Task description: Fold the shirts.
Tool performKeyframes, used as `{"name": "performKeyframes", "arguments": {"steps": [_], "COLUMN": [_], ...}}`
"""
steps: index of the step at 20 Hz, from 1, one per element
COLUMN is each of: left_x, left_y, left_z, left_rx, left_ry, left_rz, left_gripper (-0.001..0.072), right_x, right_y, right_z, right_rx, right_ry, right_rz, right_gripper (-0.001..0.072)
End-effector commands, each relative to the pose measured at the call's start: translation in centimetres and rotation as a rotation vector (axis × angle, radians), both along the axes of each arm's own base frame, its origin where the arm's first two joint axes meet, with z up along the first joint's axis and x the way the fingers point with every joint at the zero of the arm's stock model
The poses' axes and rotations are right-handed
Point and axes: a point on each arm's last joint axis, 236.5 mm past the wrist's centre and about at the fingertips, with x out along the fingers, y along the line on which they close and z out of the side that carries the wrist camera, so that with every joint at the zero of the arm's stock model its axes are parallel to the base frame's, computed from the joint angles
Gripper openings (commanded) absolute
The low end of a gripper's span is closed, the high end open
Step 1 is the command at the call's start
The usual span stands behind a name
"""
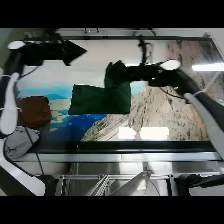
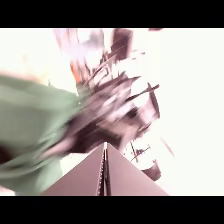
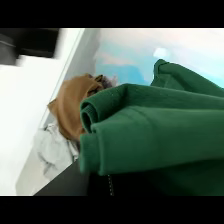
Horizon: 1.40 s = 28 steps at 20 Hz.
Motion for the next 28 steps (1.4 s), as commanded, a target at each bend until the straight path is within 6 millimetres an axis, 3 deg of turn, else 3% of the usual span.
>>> {"name": "performKeyframes", "arguments": {"steps": [1, 2, 3, 4, 5, 6, 8, 9, 10, 12, 14, 16, 18, 19, 20, 21, 23, 28], "left_x": [-0.6, -1.0, -1.4, -2.0, -2.6, -3.2, -4.2, -4.6, -4.7, -4.8, -5.4, -6.0, -6.2, -6.3, -6.3, -6.3, -6.3, -7.2], "left_y": [7.5, 8.5, 9.3, 9.8, 10.0, 10.2, 10.6, 10.6, 10.9, 11.3, 11.7, 12.2, 12.6, 12.6, 12.6, 12.2, 11.5, 9.4], "left_z": [2.8, 2.6, 2.3, 2.0, 1.6, 1.2, 0.2, -0.2, -0.6, -1.1, -0.5, 0.0, 0.1, 0.1, 0.1, 0.1, 0.1, -0.1], "left_rx": [-0.020, -0.020, -0.024, -0.028, -0.032, -0.037, -0.052, -0.059, -0.069, -0.089, -0.139, -0.165, -0.168, -0.169, -0.168, -0.167, -0.167, -0.161], "left_ry": [-0.075, -0.069, -0.061, -0.049, -0.047, -0.045, -0.028, -0.019, -0.010, -0.018, -0.042, -0.055, -0.057, -0.058, -0.061, -0.065, -0.063, -0.074], "left_rz": [0.139, 0.162, 0.171, 0.175, 0.171, 0.164, 0.146, 0.134, 0.138, 0.150, 0.138, 0.124, 0.121, 0.118, 0.120, 0.112, 0.100, 0.034], "left_gripper": [0.0007, 0.0007, 0.0007, 0.0007, 0.0007, 0.0007, 0.0007, 0.0007, 0.0007, 0.0008, 0.0007, 0.0006, 0.0006, 0.0007, 0.0006, 0.0007, 0.0007, 0.0007], "right_x": [-0.3, -0.8, -1.5, -2.2, -3.3, -3.8, -4.1, -4.0, -3.8, -2.7, -0.9, 0.4, 0.9, 0.9, 0.6, 0.4, 0.5, 0.5], "right_y": [9.6, 12.6, 15.2, 17.0, 17.9, 17.7, 15.9, 14.3, 12.6, 8.6, 3.5, -3.6, -12.6, -16.1, -17.8, -17.9, -16.0, -9.4], "right_z": [-4.3, -5.5, -6.1, -6.1, -5.7, -5.5, -4.7, -4.4, -4.0, -3.4, -4.0, -6.9, -11.0, -12.6, -13.8, -15.0, -17.0, -19.7], "right_rx": [-0.033, -0.025, 0.004, 0.042, 0.069, 0.076, 0.088, 0.077, 0.059, -0.016, -0.156, -0.414, -0.758, -0.889, -0.946, -0.943, -0.859, -0.578], "right_ry": [-0.029, -0.035, -0.030, -0.014, 0.000, 0.006, 0.054, 0.086, 0.113, 0.148, 0.202, 0.281, 0.387, 0.421, 0.463, 0.486, 0.520, 0.599], "right_rz": [0.029, 0.072, 0.108, 0.139, 0.186, 0.219, 0.273, 0.301, 0.317, 0.311, 0.241, 0.136, -0.035, -0.103, -0.148, -0.158, -0.152, -0.058], "right_gripper": [0.0024, 0.0025, 0.0092, 0.0297, 0.0311, 0.0223, 0.0199, 0.0184, 0.0123, 0.0117, 0.0117, 0.0117, 0.0124, 0.0281, 0.0456, 0.0484, 0.0570, 0.0589]}}
